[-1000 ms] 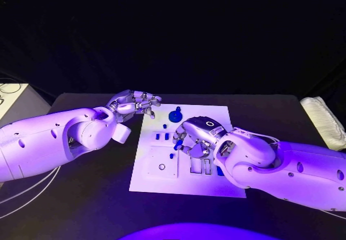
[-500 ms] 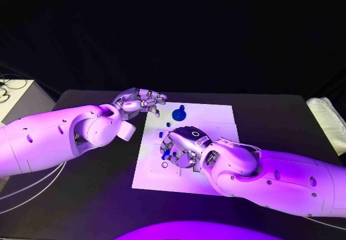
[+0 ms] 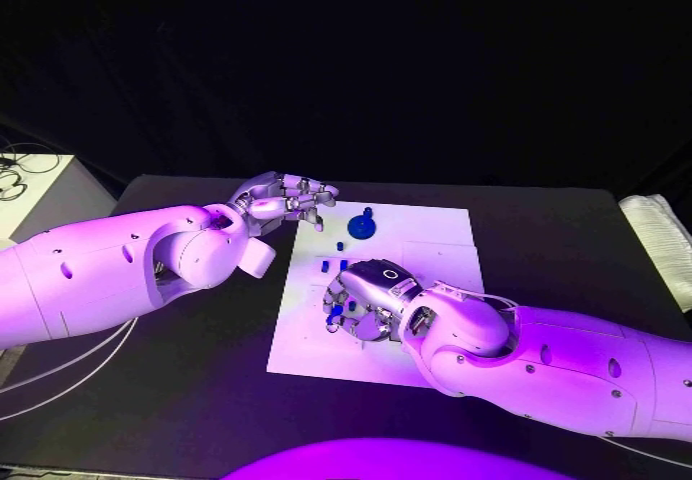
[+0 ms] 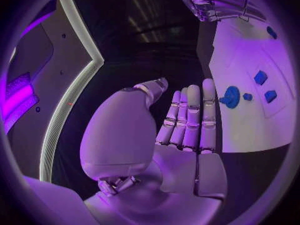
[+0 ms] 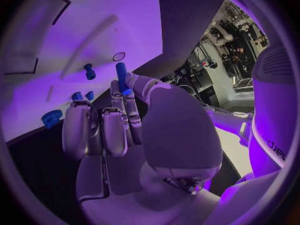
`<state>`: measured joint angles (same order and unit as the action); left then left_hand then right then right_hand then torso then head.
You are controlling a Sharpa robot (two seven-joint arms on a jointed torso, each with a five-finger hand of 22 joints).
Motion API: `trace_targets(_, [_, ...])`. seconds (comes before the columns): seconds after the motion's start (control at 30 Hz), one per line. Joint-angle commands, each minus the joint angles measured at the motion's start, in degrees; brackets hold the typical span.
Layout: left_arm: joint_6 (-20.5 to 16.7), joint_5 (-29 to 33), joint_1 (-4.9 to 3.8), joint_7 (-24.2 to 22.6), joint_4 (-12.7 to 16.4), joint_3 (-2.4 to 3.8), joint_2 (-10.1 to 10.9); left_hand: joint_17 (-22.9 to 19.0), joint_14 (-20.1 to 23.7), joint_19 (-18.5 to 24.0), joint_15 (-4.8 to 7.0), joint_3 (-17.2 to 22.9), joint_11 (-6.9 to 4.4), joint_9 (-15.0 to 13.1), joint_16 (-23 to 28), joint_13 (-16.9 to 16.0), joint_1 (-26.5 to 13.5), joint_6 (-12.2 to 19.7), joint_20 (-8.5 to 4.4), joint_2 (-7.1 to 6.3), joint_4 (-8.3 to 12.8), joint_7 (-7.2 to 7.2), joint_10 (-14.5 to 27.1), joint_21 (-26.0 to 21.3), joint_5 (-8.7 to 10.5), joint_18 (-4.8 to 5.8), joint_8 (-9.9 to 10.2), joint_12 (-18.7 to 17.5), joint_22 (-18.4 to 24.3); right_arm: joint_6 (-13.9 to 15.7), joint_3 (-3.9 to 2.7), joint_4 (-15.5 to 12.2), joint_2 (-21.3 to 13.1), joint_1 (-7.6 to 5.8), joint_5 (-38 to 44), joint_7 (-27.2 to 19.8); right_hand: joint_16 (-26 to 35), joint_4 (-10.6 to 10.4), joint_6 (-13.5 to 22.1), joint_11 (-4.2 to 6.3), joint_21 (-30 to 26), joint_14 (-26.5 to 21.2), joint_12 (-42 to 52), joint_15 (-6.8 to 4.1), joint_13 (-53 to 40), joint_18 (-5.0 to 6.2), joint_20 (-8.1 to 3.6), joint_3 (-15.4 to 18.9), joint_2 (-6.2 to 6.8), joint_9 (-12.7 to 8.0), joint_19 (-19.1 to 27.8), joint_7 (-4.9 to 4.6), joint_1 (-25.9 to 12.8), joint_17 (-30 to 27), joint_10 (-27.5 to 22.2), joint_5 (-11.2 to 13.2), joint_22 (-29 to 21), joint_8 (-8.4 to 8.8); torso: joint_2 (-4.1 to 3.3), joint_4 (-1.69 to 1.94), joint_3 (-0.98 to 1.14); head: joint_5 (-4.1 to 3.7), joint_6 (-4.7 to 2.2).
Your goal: Assemble the parts on the task board
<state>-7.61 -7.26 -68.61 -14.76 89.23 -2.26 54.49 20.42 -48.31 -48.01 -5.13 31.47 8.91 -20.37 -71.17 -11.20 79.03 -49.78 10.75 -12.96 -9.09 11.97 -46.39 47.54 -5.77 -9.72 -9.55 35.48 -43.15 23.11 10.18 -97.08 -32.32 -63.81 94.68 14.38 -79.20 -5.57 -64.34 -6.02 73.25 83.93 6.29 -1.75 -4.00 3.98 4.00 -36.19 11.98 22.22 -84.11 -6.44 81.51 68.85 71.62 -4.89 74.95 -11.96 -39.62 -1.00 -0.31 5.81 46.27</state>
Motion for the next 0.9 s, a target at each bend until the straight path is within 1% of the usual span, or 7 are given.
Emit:
trace_targets(0.03, [1.0, 0.2, -0.06, -0.2, 0.1, 0.05, -0.1, 0.1, -0.1, -0.4, -0.08, 0.0, -0.13, 0.1, 0.4, 0.1, -0.3, 0.4, 0.06, 0.02, -0.4, 0.15, 0.4, -0.2, 0.38, -0.78, -0.3, 0.0, 0.1, -1.1, 0.05, 0.2, 0.2, 0.23, 1.0, -0.7, -0.1, 4.5, -0.1, 3.4, 0.2, 1.9, 0.1, -0.25, -2.6, -0.87, -0.46, -4.2, -0.62, 0.0, -2.2, -0.33, 0.1, 0.0, 3.6, -0.1, 7.8, -0.17, -0.01, -0.01, 0.05, 0.08, 0.1])
trace_targets(0.27, [1.0, 0.2, -0.06, -0.1, 0.0, 0.05, -0.1, 0.1, -0.1, -0.4, -0.08, 0.0, -0.13, 0.1, 0.4, 0.1, -0.3, 0.4, 0.06, 0.02, -0.4, 0.15, 0.4, -0.2, 0.38, -0.78, -0.3, 0.0, 0.1, -1.5, 0.09, 0.4, 0.5, 0.68, 1.1, -0.6, -0.1, 4.5, -0.1, 3.4, 0.2, 1.9, 0.1, -0.25, -2.6, -0.87, -0.46, -4.2, -0.62, 0.0, -2.2, -0.33, 0.1, 0.0, 3.6, -0.1, 7.8, -0.17, -0.07, 0.0, 0.03, 0.21, 0.29])
trace_targets(0.37, [1.0, 0.2, -0.06, 0.0, 0.0, 0.05, 0.0, 0.1, -0.1, -0.4, -0.08, 0.0, -0.13, 0.1, 0.4, 0.1, -0.3, 0.4, 0.06, 0.02, -0.4, 0.15, 0.4, -0.2, 0.38, -0.78, -0.3, 0.0, 0.1, -2.2, 0.1, 0.4, 0.5, 0.79, 1.2, -0.6, -0.1, 4.7, -0.1, 3.38, 0.3, 1.9, 0.0, -0.22, -2.7, -0.88, -0.45, -4.3, -0.62, 0.1, -2.3, -0.36, 0.0, 0.0, 3.6, -0.1, 7.9, -0.19, -0.05, 0.04, 0.02, 0.16, 0.41])
trace_targets(0.5, [1.0, 0.2, -0.06, 0.0, 0.0, 0.05, 0.0, 0.2, -0.2, -0.5, -0.06, -0.3, -0.15, 0.1, 0.4, 0.1, -0.3, 0.5, 0.07, 0.14, -0.6, 0.12, 0.5, -0.4, 0.35, -0.8, -0.4, 0.1, 0.3, -3.4, 0.12, 0.6, 0.5, 0.83, 1.7, -0.4, -0.1, 4.7, -0.1, 3.38, 0.3, 1.9, 0.0, -0.22, -2.7, -0.88, -0.45, -4.3, -0.62, 0.1, -2.3, -0.36, 0.0, 0.0, 3.6, -0.1, 7.9, -0.19, 0.02, -0.01, -0.03, 0.19, 0.53])
trace_targets(0.63, [1.1, 0.1, -0.06, 0.1, 0.0, 0.05, 0.1, 0.2, -0.2, -0.5, -0.06, -0.3, -0.15, 0.1, 0.4, 0.1, -0.3, 0.5, 0.07, 0.14, -0.6, 0.12, 0.5, -0.4, 0.35, -0.8, -0.4, 0.1, 0.3, -4.3, 0.18, 0.8, 0.6, 0.87, 2.5, 0.0, -0.2, 4.7, -0.1, 3.37, 0.4, 1.9, 0.0, -0.22, -2.7, -0.9, -0.44, -4.3, -0.63, 0.1, -2.3, -0.37, 0.0, 0.1, 3.6, -0.1, 7.9, -0.2, 0.03, -0.02, -0.03, 0.2, 0.54])
trace_targets(0.77, [1.1, 0.1, -0.06, 0.1, 0.1, 0.05, 0.1, 0.2, -0.2, -0.5, -0.06, -0.3, -0.15, 0.1, 0.4, 0.1, -0.3, 0.5, 0.07, 0.14, -0.6, 0.12, 0.5, -0.4, 0.35, -0.8, -0.4, 0.1, 0.3, -4.9, 0.23, 0.9, 0.8, 0.95, 3.6, 1.2, -0.1, 4.8, 0.0, 3.37, 0.3, 1.9, 0.0, -0.2, -2.7, -0.88, -0.44, -4.3, -0.62, 0.1, -2.2, -0.38, -0.1, 0.0, 3.6, -0.1, 7.9, -0.21, 0.01, 0.04, 0.0, 0.16, 0.6])
trace_targets(0.9, [1.1, 0.1, -0.06, 0.1, 0.1, 0.05, 0.1, 0.2, -0.2, -0.5, -0.06, -0.3, -0.15, 0.1, 0.4, 0.1, -0.3, 0.5, 0.07, 0.14, -0.6, 0.12, 0.5, -0.4, 0.35, -0.8, -0.4, 0.1, 0.3, -4.8, 0.26, 1.0, 0.9, 1.07, 4.6, 3.1, -0.1, 4.9, 0.0, 3.36, 0.3, 1.9, 0.0, -0.2, -2.7, -0.87, -0.43, -4.3, -0.62, 0.1, -2.2, -0.38, -0.1, 0.0, 3.6, -0.1, 7.9, -0.21, -0.01, 0.04, 0.0, 0.15, 0.58])
